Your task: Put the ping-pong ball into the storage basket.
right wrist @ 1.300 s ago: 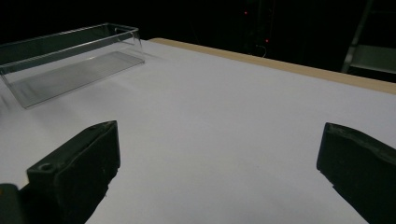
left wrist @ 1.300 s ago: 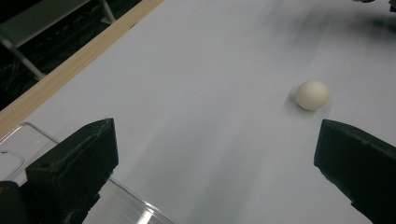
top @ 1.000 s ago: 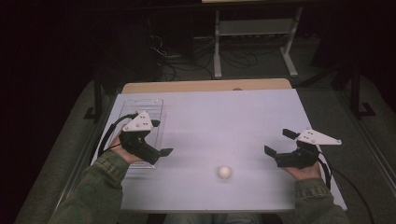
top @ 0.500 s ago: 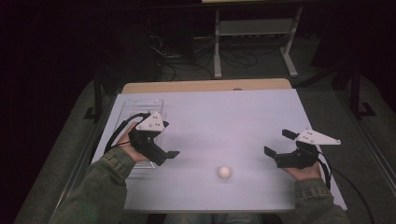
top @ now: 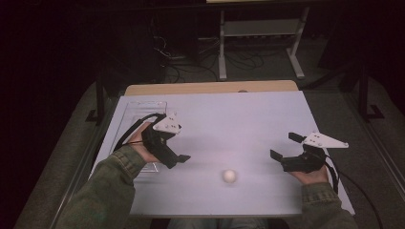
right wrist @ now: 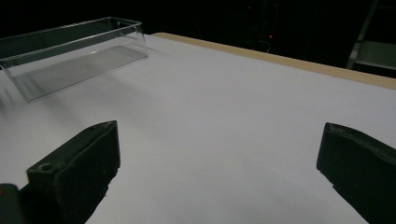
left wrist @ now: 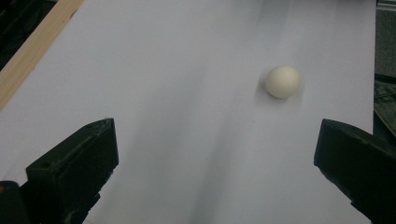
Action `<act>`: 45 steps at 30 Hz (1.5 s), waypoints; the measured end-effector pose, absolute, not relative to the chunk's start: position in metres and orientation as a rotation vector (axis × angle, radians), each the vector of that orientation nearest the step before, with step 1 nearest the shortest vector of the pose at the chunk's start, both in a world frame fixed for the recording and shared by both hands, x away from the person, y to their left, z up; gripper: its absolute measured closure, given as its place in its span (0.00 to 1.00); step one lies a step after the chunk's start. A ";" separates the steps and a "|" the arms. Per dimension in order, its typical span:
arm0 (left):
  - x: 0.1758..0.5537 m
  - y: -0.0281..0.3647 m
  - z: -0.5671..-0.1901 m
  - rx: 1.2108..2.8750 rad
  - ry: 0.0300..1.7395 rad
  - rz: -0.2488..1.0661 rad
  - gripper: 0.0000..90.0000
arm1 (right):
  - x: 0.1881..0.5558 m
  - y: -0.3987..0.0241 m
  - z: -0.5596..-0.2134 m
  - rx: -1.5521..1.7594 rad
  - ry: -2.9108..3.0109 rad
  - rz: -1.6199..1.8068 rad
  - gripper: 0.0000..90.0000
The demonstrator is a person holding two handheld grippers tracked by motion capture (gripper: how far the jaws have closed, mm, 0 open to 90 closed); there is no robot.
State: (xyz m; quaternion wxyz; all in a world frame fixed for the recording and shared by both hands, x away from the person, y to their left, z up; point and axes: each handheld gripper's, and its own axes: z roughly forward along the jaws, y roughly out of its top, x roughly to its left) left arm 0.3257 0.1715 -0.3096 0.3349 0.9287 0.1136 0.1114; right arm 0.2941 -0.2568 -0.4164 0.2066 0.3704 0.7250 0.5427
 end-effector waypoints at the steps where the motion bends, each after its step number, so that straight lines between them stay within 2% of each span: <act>1: 0.326 0.170 -0.309 2.429 0.294 0.290 0.00 | 0.294 -0.257 -0.416 1.031 2.020 1.512 0.00; 45: 0.334 0.121 -0.321 2.596 0.161 0.165 0.00 | 0.294 -0.256 -0.416 1.022 2.030 1.512 0.00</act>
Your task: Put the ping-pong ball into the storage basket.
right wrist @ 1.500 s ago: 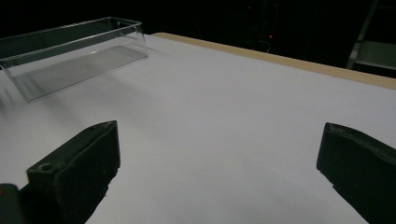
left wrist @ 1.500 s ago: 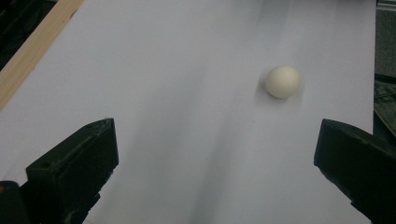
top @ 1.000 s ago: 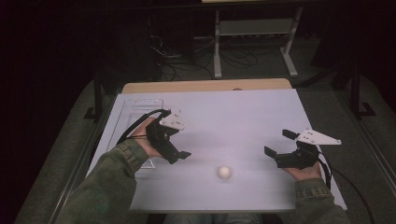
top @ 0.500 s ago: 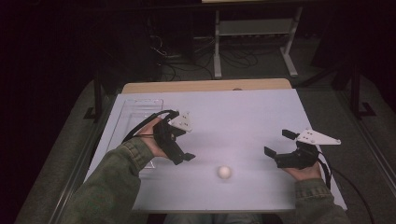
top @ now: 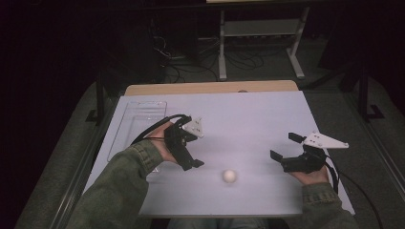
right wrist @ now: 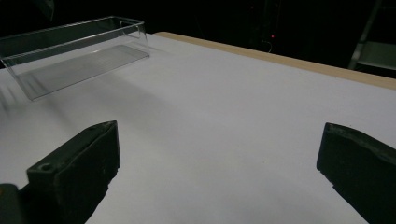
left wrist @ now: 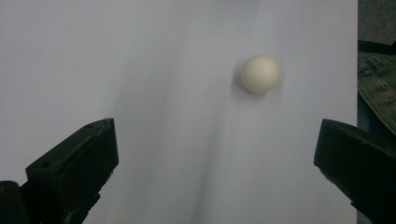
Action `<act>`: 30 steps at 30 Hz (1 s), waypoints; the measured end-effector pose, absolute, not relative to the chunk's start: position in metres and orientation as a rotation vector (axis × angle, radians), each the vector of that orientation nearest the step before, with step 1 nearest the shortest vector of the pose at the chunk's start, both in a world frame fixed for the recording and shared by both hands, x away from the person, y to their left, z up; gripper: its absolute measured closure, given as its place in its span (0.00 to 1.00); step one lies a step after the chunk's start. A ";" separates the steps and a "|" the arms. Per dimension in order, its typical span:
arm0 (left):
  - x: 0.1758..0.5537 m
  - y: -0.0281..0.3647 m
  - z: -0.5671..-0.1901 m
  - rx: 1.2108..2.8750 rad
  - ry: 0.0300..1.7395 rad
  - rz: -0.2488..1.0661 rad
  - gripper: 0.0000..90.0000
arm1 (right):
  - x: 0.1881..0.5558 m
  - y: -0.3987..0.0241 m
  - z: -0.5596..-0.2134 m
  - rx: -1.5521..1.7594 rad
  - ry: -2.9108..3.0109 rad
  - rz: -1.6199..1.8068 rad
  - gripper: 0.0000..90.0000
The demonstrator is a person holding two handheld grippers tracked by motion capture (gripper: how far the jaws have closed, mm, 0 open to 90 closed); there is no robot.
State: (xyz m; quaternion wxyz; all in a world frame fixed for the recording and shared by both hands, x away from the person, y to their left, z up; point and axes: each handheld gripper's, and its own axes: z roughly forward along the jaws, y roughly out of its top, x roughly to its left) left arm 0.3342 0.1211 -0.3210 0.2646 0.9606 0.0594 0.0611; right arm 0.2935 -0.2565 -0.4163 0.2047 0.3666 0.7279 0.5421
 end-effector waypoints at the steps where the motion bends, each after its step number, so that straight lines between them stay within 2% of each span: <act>1: 0.334 0.120 -0.322 2.603 0.156 0.161 0.00 | 0.293 -0.256 -0.416 1.023 2.032 1.510 0.00; 30: 0.344 0.093 -0.337 2.649 0.092 -0.002 0.00 | 0.294 -0.256 -0.417 1.020 2.039 1.517 0.00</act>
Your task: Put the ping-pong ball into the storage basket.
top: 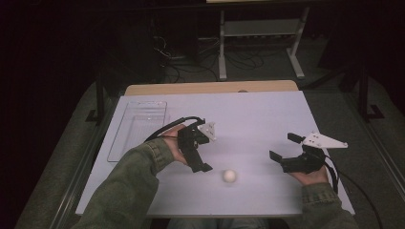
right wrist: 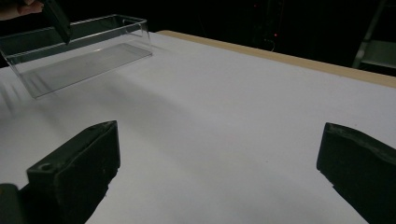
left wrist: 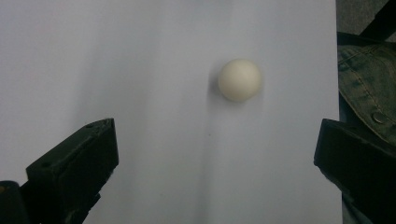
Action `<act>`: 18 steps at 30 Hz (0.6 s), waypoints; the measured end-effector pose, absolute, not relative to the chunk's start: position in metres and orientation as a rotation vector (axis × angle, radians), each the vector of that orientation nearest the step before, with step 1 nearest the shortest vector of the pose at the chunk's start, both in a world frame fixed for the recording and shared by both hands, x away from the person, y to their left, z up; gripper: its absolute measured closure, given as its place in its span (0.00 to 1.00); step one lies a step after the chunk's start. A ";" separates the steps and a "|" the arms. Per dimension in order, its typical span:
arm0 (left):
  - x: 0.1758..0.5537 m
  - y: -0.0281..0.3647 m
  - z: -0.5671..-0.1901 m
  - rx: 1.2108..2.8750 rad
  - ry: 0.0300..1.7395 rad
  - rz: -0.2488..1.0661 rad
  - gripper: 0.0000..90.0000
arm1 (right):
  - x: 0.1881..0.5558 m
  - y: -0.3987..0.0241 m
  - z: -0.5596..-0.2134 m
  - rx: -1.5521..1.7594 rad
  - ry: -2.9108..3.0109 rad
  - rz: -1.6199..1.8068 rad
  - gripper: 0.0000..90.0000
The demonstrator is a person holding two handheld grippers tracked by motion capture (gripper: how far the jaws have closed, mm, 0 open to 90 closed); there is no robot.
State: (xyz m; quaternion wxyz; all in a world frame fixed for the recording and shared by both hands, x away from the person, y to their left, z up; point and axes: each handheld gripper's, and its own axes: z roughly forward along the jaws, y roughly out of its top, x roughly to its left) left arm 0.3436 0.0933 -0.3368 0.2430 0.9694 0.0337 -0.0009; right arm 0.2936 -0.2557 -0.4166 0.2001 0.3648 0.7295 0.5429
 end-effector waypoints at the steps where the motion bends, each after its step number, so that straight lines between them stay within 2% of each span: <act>1: 0.344 0.092 -0.338 2.652 0.089 -0.013 0.00 | 0.294 -0.256 -0.417 1.022 2.038 1.518 0.00; 18: 0.343 0.074 -0.349 2.655 0.071 -0.054 0.00 | 0.293 -0.255 -0.416 1.014 2.042 1.515 0.00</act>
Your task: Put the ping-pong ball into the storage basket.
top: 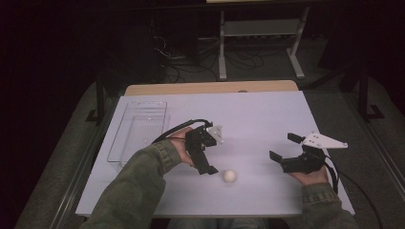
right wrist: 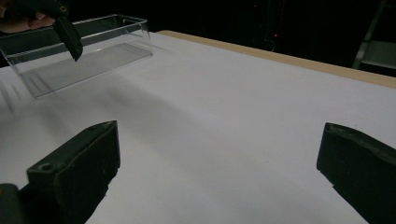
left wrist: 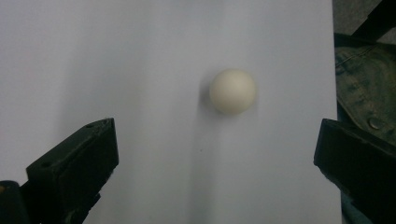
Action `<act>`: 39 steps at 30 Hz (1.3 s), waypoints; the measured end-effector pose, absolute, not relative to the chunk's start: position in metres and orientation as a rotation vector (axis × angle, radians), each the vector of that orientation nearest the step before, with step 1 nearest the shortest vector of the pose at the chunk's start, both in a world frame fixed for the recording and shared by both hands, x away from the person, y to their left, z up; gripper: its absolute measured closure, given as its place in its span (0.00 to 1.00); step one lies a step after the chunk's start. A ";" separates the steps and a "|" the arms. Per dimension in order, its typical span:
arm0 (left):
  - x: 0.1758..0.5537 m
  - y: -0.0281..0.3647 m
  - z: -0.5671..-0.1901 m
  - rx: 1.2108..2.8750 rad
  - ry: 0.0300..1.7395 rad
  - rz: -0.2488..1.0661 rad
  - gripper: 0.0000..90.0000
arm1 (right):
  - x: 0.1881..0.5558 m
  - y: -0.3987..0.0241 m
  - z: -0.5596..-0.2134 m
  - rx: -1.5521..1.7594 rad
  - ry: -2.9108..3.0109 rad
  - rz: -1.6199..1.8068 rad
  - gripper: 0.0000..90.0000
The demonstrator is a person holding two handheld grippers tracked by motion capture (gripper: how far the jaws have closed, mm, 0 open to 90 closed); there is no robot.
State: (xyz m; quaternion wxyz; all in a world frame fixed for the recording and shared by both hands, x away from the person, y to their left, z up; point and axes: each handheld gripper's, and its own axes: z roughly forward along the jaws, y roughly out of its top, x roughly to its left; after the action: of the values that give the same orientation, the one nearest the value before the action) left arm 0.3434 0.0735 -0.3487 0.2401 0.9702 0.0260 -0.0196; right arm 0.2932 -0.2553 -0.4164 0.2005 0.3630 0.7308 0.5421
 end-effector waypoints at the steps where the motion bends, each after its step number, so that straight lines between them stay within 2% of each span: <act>1: 0.343 0.072 -0.350 2.656 0.068 -0.057 0.00 | 0.293 -0.255 -0.416 1.013 2.044 1.514 0.00; 22: 0.342 0.054 -0.363 2.698 0.041 -0.101 0.02 | 0.292 -0.256 -0.416 1.012 2.041 1.512 0.00; 39: 0.339 0.046 -0.371 2.708 0.017 -0.072 0.02 | 0.292 -0.256 -0.417 1.014 2.045 1.512 0.00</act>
State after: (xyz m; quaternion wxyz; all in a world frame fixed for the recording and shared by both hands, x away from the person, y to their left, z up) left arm 0.3393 0.0461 -0.3713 0.2144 0.9764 0.0061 -0.0260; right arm 0.2924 -0.2562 -0.4167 0.2003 0.3628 0.7318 0.5410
